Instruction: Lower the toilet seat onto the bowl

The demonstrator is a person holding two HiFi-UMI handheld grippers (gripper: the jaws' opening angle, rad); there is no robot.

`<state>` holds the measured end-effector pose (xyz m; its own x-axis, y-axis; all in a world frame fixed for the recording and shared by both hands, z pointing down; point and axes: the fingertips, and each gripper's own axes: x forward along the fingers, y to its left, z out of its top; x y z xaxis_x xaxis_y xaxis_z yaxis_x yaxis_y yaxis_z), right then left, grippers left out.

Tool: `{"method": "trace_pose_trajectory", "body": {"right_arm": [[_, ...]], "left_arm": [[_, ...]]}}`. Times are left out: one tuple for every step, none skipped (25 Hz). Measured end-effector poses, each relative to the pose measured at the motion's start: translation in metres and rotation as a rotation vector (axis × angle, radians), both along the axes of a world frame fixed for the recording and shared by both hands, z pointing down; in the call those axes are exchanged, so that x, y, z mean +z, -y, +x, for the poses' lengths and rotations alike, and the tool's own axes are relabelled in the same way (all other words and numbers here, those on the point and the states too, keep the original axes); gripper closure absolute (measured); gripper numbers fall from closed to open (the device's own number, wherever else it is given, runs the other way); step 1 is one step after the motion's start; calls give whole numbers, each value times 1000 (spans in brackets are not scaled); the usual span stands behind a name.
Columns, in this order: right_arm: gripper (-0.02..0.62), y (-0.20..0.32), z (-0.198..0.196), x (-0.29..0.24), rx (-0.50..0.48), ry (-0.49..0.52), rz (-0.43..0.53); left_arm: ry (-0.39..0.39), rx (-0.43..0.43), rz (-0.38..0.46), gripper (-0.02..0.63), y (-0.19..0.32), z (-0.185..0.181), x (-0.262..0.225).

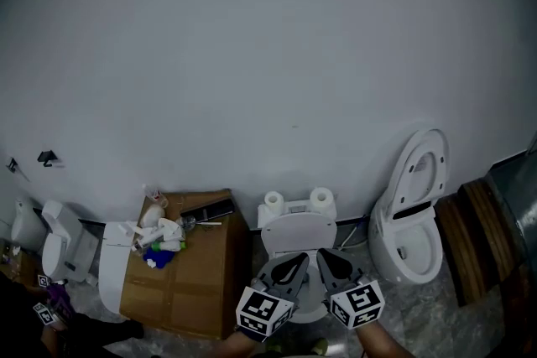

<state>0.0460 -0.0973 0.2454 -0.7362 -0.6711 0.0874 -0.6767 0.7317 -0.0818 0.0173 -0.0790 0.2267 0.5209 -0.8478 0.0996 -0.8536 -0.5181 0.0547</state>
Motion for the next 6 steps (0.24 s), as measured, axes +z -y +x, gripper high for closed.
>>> {"method": "trace_pose_trajectory", "body": {"right_arm": [[579, -1, 2, 0, -5, 1, 2], [578, -1, 3, -1, -9, 5, 1], [580, -2, 3, -2, -12, 9, -1], [578, -1, 4, -3, -14, 12, -2], [578, 0, 5, -3, -14, 14, -1], [578, 0, 5, -4, -15, 16, -1]], "left_arm": [[2, -2, 0, 595, -1, 3, 0], [5, -3, 1, 595, -1, 5, 1], [7, -3, 2, 595, -1, 7, 1], [9, -3, 4, 595, 0, 9, 1], [11, -2, 5, 595, 0, 10, 2], [13, -1, 6, 595, 1, 12, 2]]}}
